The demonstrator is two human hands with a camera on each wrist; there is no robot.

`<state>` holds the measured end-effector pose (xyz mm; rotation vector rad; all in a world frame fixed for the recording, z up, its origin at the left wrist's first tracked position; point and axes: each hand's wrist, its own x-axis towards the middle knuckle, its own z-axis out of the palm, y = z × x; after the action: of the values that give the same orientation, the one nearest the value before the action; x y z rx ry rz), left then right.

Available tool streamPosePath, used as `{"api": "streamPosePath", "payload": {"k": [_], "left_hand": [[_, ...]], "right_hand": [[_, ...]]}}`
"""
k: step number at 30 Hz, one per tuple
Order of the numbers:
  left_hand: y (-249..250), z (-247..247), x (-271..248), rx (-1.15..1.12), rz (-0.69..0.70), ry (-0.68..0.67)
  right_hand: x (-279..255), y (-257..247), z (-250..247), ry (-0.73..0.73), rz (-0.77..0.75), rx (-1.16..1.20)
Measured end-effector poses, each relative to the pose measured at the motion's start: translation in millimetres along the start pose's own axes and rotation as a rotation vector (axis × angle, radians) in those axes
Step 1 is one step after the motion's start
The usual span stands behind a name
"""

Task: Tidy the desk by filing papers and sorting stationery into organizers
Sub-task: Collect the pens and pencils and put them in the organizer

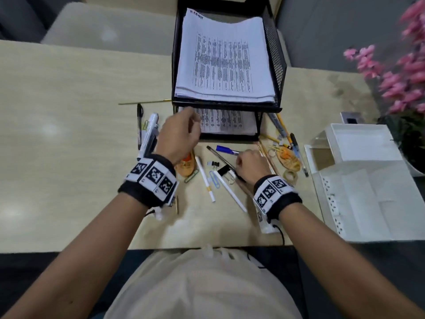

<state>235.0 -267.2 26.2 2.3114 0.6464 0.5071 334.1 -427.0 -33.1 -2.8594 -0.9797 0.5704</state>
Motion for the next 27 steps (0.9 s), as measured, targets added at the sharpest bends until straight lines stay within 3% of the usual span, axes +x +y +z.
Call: {"api": "streamPosePath", "payload": {"k": [5,10,13,16,20,23,25,27], "left_hand": [[-33.5,18.8,-28.6,0.165,-0.056,-0.393],[-42.4,33.2,-32.3,0.223,0.021,-0.513],[-42.2,41.2,-29.5,0.285,0.101,-0.536],[-34.1,45.3,-28.8,0.28,0.153,-0.505],[-11.2,54.1,-25.3,0.266,0.222,-0.538],[3.8,62.2,-22.6,-0.049,0.08,-0.597],[8.5,62.6,-22.9,-0.17,-0.042,-0.529],[4.9,61.7,-23.3,-0.184,-0.123,-0.403]], "right_hand": [[-0.1,0.9,16.3,-0.005,0.031,-0.143],[-11.9,-0.6,21.9,0.041,0.068,-0.035],[-20.1,-4.0,26.9,-0.03,0.055,-0.08],[-24.7,-7.2,15.5,0.077,0.063,0.0],[-40.4,-13.4,-26.4,0.252,-0.021,0.481],[-48.0,-18.4,-54.9,0.278,-0.069,0.767],[-47.4,-15.6,-59.1,0.275,-0.04,0.933],[-45.4,-8.0,-49.3,0.267,0.06,0.934]]}}
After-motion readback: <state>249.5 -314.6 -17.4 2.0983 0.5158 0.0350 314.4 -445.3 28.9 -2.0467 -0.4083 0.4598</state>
